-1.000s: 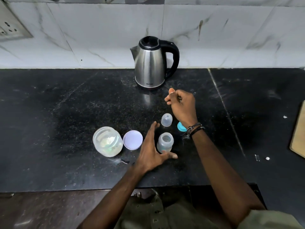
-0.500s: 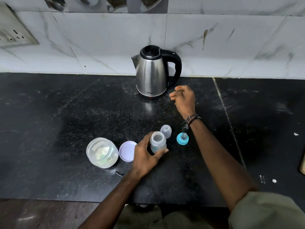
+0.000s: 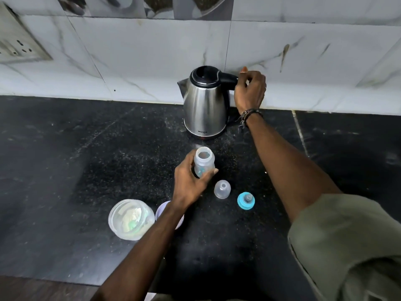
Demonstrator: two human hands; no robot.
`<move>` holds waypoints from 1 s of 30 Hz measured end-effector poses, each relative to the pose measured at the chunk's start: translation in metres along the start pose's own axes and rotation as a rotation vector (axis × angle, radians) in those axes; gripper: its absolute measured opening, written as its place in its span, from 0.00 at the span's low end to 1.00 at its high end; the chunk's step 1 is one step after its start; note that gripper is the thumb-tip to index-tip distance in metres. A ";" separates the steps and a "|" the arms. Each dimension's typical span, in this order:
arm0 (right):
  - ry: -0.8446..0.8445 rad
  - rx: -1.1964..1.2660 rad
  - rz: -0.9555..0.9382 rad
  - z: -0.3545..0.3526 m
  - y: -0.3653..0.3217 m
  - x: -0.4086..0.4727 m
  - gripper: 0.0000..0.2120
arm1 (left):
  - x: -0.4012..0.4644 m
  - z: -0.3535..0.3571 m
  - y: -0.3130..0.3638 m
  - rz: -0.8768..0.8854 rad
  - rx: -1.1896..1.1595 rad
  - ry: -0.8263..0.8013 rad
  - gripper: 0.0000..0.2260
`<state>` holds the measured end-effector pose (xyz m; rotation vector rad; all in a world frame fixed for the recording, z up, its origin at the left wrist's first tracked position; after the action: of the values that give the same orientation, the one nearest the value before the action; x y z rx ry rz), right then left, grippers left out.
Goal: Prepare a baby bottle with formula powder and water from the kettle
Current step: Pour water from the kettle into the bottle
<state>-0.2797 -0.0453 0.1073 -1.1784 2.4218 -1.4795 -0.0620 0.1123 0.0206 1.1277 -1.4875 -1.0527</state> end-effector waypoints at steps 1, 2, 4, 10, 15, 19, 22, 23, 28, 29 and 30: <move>-0.051 -0.007 0.002 0.004 0.001 0.006 0.19 | 0.004 0.001 0.000 0.003 0.001 0.004 0.27; -0.105 -0.017 0.012 0.006 0.001 0.010 0.21 | 0.007 0.001 0.000 0.004 0.009 0.008 0.27; -0.165 -0.038 0.030 0.010 0.003 0.014 0.26 | 0.012 0.001 -0.001 0.007 0.020 0.013 0.26; -0.121 -0.052 0.040 0.015 0.001 0.016 0.32 | 0.017 -0.002 -0.009 -0.020 0.020 0.024 0.28; -0.096 -0.037 0.111 0.015 -0.001 0.017 0.29 | 0.016 -0.005 -0.009 -0.019 0.023 0.026 0.28; -0.040 -0.064 0.162 0.009 -0.003 0.009 0.25 | 0.013 -0.006 -0.002 -0.004 0.016 0.020 0.27; -0.008 -0.061 0.163 -0.001 0.000 -0.001 0.25 | 0.009 -0.008 0.002 0.009 0.013 0.004 0.27; 0.005 -0.050 0.171 -0.007 0.002 -0.005 0.25 | 0.007 -0.010 0.004 0.017 0.014 -0.005 0.26; 0.105 0.056 0.179 -0.044 0.009 -0.018 0.25 | -0.012 -0.018 0.016 0.022 -0.006 -0.001 0.27; 0.121 0.081 0.169 -0.054 0.008 -0.020 0.25 | -0.017 -0.020 0.020 0.017 -0.019 0.003 0.27; 0.140 0.108 0.153 -0.065 0.007 -0.021 0.24 | -0.023 -0.022 0.023 0.015 -0.027 0.002 0.27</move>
<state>-0.2961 0.0172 0.1297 -0.8748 2.4199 -1.6721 -0.0411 0.1375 0.0429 1.0970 -1.4737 -1.0576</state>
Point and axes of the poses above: each hand's wrist, its own x-axis towards the middle knuckle, its own z-axis out of the palm, y = z × x, the point moved 1 cm from there along x, towards the middle knuckle, and after that the axes turned 10 degrees about -x, right-handed, at the moved point
